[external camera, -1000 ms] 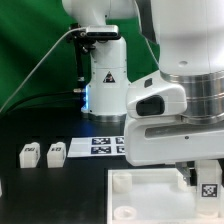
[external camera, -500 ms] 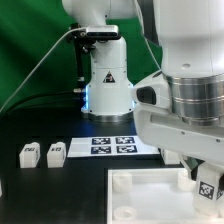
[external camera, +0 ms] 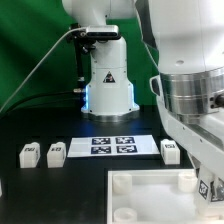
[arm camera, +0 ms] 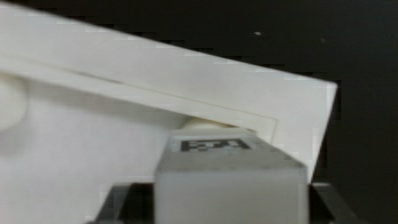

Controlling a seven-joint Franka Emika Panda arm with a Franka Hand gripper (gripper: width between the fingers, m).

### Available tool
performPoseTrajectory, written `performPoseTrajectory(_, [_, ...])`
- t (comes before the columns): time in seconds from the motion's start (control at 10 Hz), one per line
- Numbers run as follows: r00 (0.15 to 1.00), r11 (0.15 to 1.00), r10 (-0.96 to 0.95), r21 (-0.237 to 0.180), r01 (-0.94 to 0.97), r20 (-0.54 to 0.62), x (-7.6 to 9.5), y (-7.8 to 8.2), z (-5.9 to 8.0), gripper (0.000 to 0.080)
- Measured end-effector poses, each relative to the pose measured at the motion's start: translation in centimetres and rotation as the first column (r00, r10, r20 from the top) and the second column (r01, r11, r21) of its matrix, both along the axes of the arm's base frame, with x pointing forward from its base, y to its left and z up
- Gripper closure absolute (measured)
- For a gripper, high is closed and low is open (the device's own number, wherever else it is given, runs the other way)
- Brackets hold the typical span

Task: Assemble one leg

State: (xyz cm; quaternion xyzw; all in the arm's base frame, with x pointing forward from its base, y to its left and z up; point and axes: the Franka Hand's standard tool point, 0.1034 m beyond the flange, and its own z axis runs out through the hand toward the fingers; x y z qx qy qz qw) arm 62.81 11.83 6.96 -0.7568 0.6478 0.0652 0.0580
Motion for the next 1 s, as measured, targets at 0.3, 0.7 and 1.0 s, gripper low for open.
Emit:
performPoseTrajectory(0.3, [0.997,0.997,0.076,0.002,-0.076,0.012,-0.01,0.11,-0.08,0.0276])
performPoseTrajectory(0.7, [0.805,0.809,0.588,-0.058,-0.585,0.08,-0.28,0.39,0.01,0.0156])
performPoseTrajectory(1.0, [0.461,0.469,0.882,-0.117,-0.875,0.096,-0.19,-0.01,0.34,0.015])
